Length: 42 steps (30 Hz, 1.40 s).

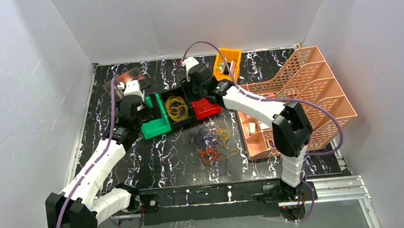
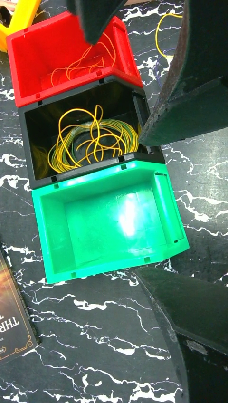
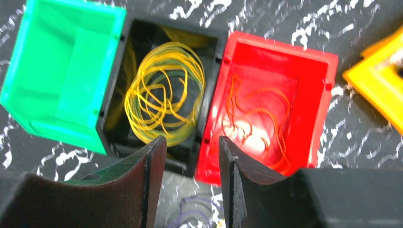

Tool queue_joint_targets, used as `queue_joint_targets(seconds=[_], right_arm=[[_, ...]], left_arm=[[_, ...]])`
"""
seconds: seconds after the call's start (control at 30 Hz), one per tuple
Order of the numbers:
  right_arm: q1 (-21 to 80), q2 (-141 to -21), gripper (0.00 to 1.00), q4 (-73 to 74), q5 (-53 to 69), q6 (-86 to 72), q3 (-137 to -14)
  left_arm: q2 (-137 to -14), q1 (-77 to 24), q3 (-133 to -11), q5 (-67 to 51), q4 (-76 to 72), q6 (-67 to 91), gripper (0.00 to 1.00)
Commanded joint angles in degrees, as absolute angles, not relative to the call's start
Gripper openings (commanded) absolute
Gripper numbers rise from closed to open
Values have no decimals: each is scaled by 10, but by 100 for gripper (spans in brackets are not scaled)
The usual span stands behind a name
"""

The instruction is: Untangle the cables

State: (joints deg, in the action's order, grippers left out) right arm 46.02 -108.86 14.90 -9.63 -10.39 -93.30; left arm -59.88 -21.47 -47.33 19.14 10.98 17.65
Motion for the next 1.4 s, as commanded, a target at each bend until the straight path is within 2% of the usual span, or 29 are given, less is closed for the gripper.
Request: queue_joint_targets(seconds=[0.0,0.37,0.6,0.87,1.37], right_arm=[[461,-987,53,140,-130,-97,-857],[461,-736,53,221,-136,-127,-638],[461,-649,53,257,-117,-146,-534],[461,-628,51,194,-70,-159,-438],[461,-724,46,111,-29,-156,-415]], left_arm=[[-607,-212,-502,197,148,190,98],[-600,-219,-498,95,148,183,98],[-632,-371,-483,150,147,225,98],[-624,-408,-426,122,114,274,98],[-626,-408,-443,141,123,254,98]])
